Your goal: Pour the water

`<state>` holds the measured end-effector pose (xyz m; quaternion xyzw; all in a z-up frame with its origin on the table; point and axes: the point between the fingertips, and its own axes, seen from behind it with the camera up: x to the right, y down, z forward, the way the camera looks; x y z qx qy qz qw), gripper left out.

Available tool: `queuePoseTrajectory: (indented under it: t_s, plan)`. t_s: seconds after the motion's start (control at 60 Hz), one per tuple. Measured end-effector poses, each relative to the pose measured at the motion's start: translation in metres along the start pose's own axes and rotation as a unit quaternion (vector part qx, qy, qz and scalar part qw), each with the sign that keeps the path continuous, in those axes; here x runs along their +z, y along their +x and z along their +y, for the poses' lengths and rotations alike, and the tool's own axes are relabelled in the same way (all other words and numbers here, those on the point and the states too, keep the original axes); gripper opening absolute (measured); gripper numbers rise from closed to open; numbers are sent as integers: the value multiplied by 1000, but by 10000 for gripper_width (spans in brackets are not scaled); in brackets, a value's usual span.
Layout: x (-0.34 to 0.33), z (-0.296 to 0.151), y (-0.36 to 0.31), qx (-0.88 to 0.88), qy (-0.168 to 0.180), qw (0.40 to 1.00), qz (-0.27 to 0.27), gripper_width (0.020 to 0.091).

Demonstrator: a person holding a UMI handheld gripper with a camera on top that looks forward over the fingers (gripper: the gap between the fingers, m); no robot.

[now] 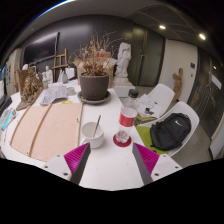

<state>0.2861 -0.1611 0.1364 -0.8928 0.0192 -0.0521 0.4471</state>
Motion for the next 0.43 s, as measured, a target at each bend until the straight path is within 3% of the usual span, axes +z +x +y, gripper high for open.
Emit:
queuePoseTrajectory:
  t_s: [0.433]
  plan:
    - [-30,8,-33,-10,-9,1000,-12,856]
